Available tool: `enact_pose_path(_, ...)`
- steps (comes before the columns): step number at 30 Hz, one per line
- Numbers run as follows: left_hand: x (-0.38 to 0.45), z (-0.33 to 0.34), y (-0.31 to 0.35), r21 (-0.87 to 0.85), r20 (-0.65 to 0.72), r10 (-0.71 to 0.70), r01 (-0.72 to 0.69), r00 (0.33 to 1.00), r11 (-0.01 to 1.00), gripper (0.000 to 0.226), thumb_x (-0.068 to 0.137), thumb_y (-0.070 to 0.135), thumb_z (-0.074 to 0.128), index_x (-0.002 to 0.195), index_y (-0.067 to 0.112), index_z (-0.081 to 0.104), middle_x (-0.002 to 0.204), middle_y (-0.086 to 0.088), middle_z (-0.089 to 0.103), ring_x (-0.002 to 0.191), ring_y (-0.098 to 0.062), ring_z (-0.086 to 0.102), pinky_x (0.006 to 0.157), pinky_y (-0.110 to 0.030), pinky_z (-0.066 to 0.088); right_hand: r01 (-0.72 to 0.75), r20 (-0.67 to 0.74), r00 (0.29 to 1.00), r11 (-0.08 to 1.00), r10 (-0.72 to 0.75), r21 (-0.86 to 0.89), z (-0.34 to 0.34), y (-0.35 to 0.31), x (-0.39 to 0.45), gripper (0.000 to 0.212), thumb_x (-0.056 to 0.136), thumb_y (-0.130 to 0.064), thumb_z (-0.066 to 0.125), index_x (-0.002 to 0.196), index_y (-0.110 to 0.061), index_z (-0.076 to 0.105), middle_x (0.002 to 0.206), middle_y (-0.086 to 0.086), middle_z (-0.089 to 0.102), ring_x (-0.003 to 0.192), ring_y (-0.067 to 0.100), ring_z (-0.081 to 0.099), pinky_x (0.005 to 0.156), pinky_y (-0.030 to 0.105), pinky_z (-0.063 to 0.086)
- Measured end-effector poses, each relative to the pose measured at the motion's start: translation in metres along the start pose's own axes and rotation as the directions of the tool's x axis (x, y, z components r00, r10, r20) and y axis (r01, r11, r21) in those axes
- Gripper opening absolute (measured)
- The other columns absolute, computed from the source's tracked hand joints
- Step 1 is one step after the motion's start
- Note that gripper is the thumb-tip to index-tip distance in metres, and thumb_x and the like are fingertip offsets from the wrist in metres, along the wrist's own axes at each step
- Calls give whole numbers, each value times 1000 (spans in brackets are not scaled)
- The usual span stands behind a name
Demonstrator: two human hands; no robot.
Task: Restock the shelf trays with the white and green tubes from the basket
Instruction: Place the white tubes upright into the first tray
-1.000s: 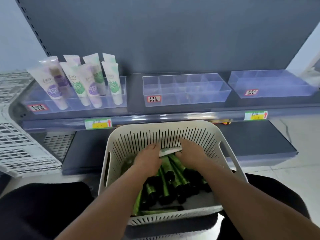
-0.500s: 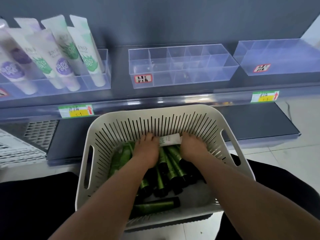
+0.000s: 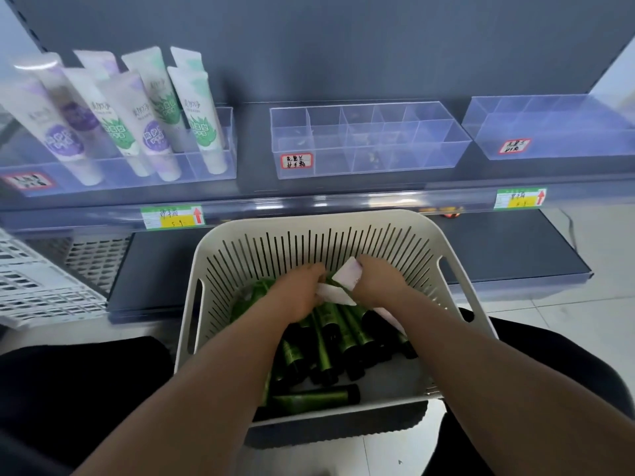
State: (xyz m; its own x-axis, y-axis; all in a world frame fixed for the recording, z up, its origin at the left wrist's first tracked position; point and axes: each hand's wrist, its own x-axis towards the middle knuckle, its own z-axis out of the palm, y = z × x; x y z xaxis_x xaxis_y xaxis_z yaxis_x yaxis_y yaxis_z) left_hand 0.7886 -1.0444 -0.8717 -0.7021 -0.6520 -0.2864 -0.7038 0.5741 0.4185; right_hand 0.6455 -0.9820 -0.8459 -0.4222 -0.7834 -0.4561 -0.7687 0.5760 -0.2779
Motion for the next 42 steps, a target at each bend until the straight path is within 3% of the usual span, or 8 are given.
enact_pose_path(7, -34, -27, 0, -192, -219, -43, 0, 975, 981, 27, 88, 18, 60, 114, 22, 53, 107, 2, 58, 100, -18, 56, 82, -28, 45, 110, -183, 980, 975, -74, 195, -23, -11, -20, 34, 78, -32, 73, 98, -16, 51, 98, 5, 60, 85, 21, 54, 71, 28, 40)
enact_pose_path(10, -50, -51, 1, -353, -393, -171, 23, 904, 936, 44, 84, 14, 62, 124, 19, 46, 100, -3, 61, 92, -22, 60, 73, -30, 46, 161, -248, 963, 963, -106, 216, -34, -24, -31, 34, 84, -33, 65, 109, -12, 53, 99, 8, 63, 84, 23, 55, 70, 28, 39)
enact_pose_path(17, -85, -111, -3, -377, -555, -203, -26, 807, 926, 29, 88, 23, 61, 114, 17, 49, 99, -7, 69, 92, -27, 64, 80, -37, 52, 371, -388, 877, 912, -282, 176, -66, -77, -63, 19, 96, -29, 49, 88, -14, 55, 87, 8, 60, 87, 29, 59, 62, 28, 34)
enact_pose_path(21, -109, -149, -10, -341, -669, -207, -47, 714, 939, 13, 87, 17, 63, 96, 13, 55, 88, -5, 62, 85, -24, 60, 69, -26, 43, 468, -464, 813, 869, -353, 159, -89, -119, -81, 18, 93, -29, 53, 93, -15, 65, 93, 8, 66, 91, 27, 62, 68, 25, 38)
enact_pose_path(28, -157, -217, -40, -366, -746, -273, -31, 608, 930, 21, 83, 10, 64, 103, 17, 62, 82, -1, 63, 78, -22, 61, 76, -27, 50, 613, -558, 681, 785, -473, 83, -127, -201, -106, 23, 89, -28, 61, 109, -19, 71, 106, 5, 72, 97, 23, 65, 82, 29, 48)
enact_pose_path(33, -189, -256, -71, -405, -787, -367, 33, 497, 914, 21, 86, 11, 60, 105, 15, 68, 91, -7, 70, 82, -22, 62, 76, -23, 48, 724, -591, 587, 685, -553, 77, -143, -265, -120, 19, 86, -20, 65, 100, -13, 75, 96, 8, 74, 90, 25, 65, 78, 27, 46)
enact_pose_path(36, -205, -277, -94, -423, -802, -423, 98, 421, 901, 21, 85, 12, 59, 101, 15, 71, 91, -7, 72, 85, -24, 65, 76, -25, 48, 760, -585, 576, 638, -571, 124, -146, -303, -122, 16, 86, -18, 64, 95, -14, 76, 88, 9, 73, 77, 20, 62, 74, 28, 48)
enact_pose_path(42, -220, -311, -141, -471, -809, -486, 131, 331, 873, 19, 85, 8, 55, 96, 15, 69, 86, -3, 66, 78, -19, 58, 68, -22, 41, 785, -575, 564, 602, -593, 148, -154, -376, -113, 17, 86, -18, 60, 95, -18, 74, 90, 6, 73, 85, 26, 66, 76, 33, 54)
